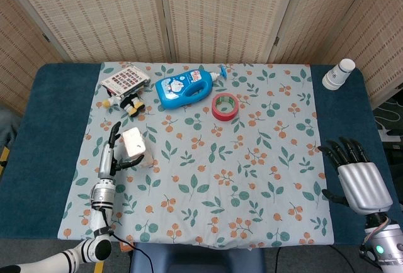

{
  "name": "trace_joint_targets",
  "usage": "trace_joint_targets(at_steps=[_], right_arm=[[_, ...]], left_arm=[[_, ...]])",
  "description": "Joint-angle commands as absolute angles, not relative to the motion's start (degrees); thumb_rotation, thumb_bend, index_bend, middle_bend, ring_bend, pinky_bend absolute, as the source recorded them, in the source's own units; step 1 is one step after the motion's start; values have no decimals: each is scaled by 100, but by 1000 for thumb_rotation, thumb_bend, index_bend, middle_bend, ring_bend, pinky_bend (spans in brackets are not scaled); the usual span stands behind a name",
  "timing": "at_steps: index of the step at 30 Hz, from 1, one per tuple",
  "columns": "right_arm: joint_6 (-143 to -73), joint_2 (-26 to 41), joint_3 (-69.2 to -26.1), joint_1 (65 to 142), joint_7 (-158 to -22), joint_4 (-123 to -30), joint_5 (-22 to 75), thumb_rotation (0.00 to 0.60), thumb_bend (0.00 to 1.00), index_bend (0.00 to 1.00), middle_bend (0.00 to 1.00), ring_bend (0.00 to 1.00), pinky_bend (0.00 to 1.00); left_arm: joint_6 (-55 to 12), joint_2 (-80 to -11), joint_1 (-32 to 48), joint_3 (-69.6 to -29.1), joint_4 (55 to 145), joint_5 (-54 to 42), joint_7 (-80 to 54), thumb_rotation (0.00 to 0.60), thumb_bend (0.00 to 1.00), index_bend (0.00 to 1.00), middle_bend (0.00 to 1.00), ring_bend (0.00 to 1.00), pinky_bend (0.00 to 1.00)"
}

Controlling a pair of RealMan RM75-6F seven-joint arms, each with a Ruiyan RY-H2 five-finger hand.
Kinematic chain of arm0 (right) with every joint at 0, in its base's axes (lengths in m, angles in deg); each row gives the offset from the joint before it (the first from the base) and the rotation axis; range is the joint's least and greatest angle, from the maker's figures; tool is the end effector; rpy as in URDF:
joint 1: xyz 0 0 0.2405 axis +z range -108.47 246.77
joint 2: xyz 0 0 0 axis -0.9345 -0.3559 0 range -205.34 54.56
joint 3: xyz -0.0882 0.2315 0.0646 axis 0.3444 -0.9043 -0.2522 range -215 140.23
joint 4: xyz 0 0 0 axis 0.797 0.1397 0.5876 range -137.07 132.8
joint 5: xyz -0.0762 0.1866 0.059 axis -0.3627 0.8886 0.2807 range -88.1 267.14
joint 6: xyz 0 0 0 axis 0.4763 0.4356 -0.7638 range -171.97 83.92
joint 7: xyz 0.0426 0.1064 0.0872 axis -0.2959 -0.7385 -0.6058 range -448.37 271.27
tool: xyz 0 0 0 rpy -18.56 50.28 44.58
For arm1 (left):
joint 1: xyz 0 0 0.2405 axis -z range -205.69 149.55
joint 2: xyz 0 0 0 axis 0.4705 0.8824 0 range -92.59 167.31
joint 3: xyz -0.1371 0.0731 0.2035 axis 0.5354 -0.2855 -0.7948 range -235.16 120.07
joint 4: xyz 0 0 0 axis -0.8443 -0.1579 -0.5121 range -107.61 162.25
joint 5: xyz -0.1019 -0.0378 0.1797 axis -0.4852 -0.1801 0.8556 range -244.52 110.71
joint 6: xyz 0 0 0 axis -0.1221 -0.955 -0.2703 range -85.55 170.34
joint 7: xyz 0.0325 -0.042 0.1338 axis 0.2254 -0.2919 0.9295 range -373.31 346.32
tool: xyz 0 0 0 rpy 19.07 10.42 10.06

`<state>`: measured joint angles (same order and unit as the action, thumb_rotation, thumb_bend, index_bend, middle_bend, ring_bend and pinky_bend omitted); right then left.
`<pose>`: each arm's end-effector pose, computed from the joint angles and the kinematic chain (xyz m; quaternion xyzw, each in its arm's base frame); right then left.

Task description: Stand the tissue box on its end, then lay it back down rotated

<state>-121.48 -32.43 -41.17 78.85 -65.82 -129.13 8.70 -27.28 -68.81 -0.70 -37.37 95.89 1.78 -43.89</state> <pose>-0.2027 -0.1890 0.2008 0.6666 -0.3567 0.3220 0.5699 -0.2072 0.3273 -0.0303 -0.3370 -0.6270 -0.6190 0.3318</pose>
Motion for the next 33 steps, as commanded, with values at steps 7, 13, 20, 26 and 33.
trace_joint_targets(at_steps=[7,13,20,26,33], right_arm=[[-12069,-3213,-4094,7944,-6557,-12984,730,600,115,169,107,0,66],[-12014,-3198,-4075,7984,-6536,-13068,613,600,115,169,107,0,66],[-12068,-3269,-4049,7947,-6644,-13143,478,600,115,169,107,0,66],[-12136,-3379,-4038,7901,-6807,-13167,356,600,115,169,107,0,66],[-12102,-3418,-4015,7896,-6849,-13173,313,600,115,169,107,0,66]], left_arm=[[-3064,-6157,-400,-3715,10463,278,-4059,600,117,0,0,0,86],[-3268,-5709,-581,-3740,11142,418,-3906,600,114,0,0,0,84],[-3185,-5157,-455,-3781,12019,652,-3057,600,111,0,0,0,85],[-2419,-4095,309,-3460,13683,-416,168,600,131,0,0,0,85],[-2845,-3296,1991,-2723,15296,-4173,3584,600,131,0,2,0,77]])
